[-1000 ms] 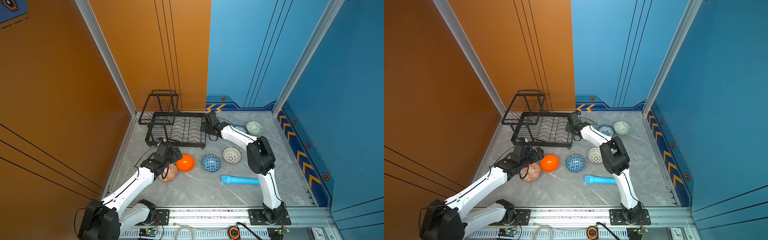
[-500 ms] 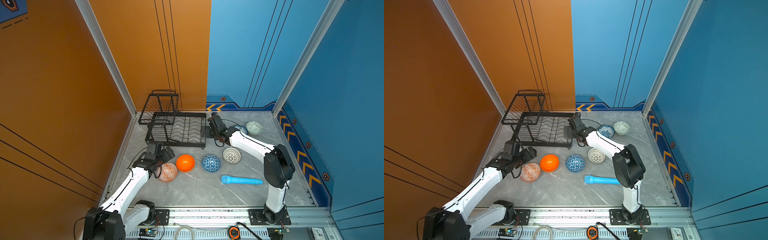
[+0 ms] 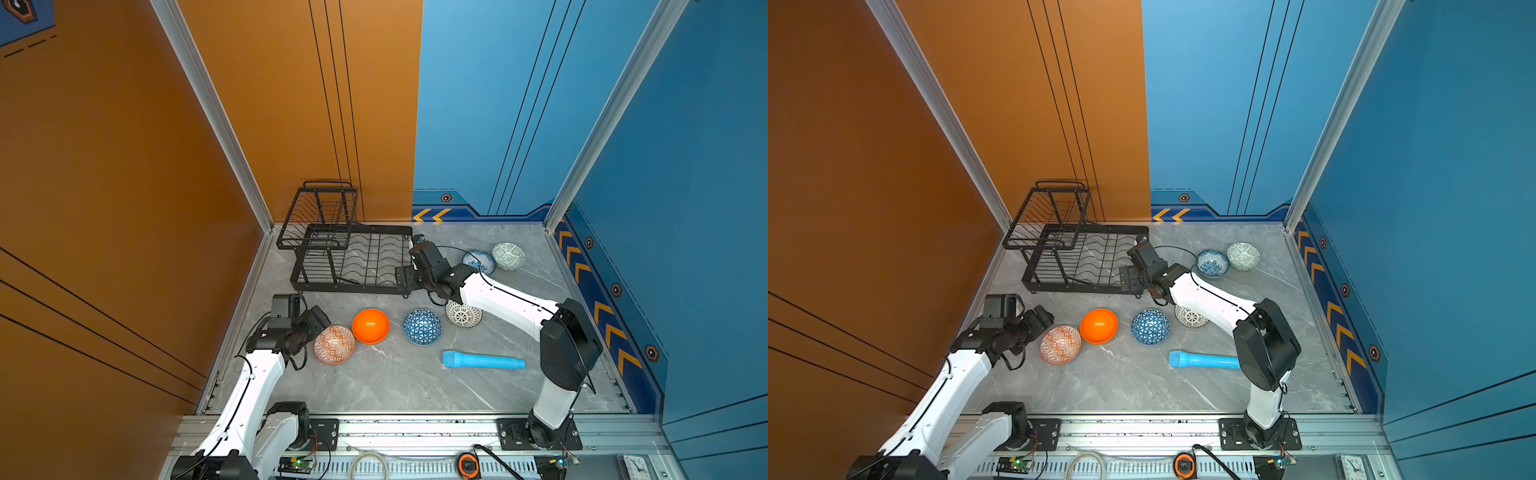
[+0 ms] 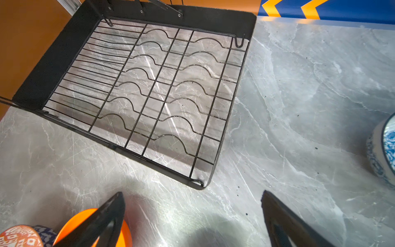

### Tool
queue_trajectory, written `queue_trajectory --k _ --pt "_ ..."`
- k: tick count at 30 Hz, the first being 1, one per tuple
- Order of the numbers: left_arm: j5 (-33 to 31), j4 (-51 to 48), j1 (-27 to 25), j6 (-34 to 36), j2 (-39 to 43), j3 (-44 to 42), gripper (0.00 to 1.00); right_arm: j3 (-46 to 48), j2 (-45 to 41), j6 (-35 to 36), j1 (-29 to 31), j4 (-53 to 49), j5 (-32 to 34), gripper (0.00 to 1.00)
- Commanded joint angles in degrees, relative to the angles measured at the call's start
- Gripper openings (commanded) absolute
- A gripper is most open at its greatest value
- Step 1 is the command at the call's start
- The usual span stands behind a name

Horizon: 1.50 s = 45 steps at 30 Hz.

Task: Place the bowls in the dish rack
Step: 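Grasp the rim of the orange-and-white patterned bowl with the left gripper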

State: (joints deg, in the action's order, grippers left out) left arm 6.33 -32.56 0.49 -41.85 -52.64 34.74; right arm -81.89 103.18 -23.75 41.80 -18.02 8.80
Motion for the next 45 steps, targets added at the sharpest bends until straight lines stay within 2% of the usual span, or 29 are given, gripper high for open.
queue_trajectory --k 1,2,7,12,13,26,34,42,45 --pt "3.62 -2.60 0.29 -1.55 0.10 -1.84 0.87 0.50 -1.82 1.31 -0.41 -1.54 0.06 1.00" --pt "3.81 -2.56 0.30 -1.66 0.08 -2.16 0.82 0.54 -1.90 1.42 -0.56 -1.50 -0.12 1.00" --pt "3.52 -2.51 0.21 -2.62 1.30 -3.84 0.72 1.10 -2.13 1.07 -1.19 -1.26 -0.71 1.00" --pt "3.50 -1.65 -0.39 -3.72 2.25 -5.99 0.70 2.28 -2.71 -0.12 -1.19 -0.18 -2.17 1.00" --pt "3.36 -1.28 -0.53 -3.89 2.23 -6.35 0.68 2.50 -2.80 -0.30 -2.84 0.05 -2.32 1.00" --pt "3.23 2.72 -1.97 -4.16 0.85 -8.38 0.37 3.89 -3.33 -1.95 -3.87 1.08 -2.64 1.00" --pt "3.32 7.49 -2.34 -5.56 -1.38 -9.81 0.32 5.18 -3.85 -3.57 -4.77 1.97 -3.44 1.00" --pt "3.55 10.38 -2.36 -5.37 -4.37 -9.40 0.21 6.64 -4.66 -4.99 -5.80 3.04 -3.96 1.00" --pt "3.39 10.56 -2.43 -5.02 -4.40 -9.23 0.13 6.68 -4.48 -5.17 -6.00 3.22 -4.22 1.00"
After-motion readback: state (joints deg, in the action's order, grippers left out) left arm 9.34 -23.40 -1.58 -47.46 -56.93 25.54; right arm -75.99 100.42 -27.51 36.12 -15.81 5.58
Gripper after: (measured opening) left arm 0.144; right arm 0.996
